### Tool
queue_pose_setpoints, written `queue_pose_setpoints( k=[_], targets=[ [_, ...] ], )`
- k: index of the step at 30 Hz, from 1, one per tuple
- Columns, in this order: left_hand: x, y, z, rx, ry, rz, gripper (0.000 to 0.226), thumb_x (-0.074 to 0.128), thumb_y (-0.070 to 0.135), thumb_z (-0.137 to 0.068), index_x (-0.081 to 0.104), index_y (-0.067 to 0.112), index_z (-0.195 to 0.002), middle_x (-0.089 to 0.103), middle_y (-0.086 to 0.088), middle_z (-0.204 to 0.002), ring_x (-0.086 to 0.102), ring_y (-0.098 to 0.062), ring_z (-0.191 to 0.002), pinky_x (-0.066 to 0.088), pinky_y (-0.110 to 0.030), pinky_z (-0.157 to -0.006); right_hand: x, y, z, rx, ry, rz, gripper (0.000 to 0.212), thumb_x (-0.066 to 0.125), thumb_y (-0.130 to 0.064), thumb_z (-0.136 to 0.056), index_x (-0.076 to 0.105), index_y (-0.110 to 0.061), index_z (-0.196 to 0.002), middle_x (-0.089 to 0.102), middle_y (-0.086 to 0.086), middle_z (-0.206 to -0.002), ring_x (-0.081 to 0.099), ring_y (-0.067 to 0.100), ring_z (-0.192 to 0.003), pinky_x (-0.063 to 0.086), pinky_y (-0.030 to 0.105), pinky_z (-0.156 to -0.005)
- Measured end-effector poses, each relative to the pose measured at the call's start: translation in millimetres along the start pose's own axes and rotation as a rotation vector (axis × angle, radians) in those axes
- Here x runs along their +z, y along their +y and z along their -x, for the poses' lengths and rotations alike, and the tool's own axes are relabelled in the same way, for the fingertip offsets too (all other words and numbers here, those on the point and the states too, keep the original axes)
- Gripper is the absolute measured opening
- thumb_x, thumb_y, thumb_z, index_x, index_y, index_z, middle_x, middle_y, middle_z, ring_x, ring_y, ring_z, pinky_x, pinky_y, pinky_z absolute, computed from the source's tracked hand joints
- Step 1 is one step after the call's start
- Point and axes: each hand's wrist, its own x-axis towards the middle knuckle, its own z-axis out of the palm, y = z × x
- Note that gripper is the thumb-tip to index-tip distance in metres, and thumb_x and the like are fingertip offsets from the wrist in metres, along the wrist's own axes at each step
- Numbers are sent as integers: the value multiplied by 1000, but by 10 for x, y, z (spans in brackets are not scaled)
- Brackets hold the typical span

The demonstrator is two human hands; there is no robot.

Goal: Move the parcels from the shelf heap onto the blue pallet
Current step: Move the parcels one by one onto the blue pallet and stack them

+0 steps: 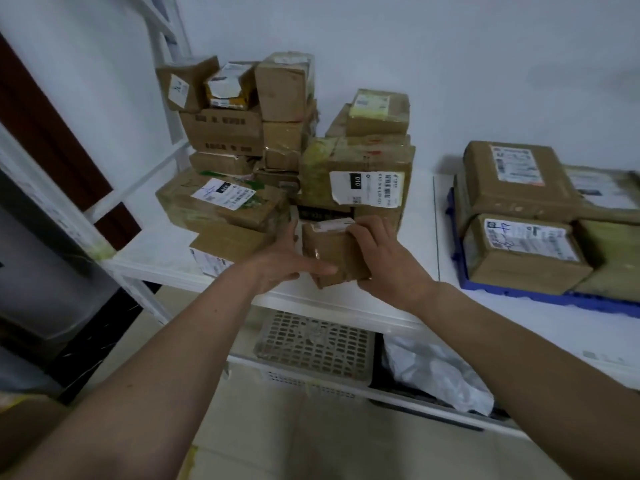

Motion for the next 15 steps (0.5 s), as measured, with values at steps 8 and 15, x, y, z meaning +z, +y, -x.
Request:
queue_pose_setpoints(
  k=[8,15],
  targets=[
    [520,196,-95,188,58,-157,138,95,12,-49,7,27,-154,38,5,-143,40,-14,-129,44,-34,-101,-303,364,381,-100,23,61,90,88,-23,-54,37,-8,-126,35,13,-130,36,31,-119,47,45,-99],
    [1446,657,-54,404,-4,-461,143,96,19,-47,-1,28,-152,20,0,-155,30,-13,-136,40,-35,-107,-1097,900,846,128,-164,-125,103,81,-50,-66,23,-24,-147,9,0,-156,11,19,-142,33,40,-110]
  ],
)
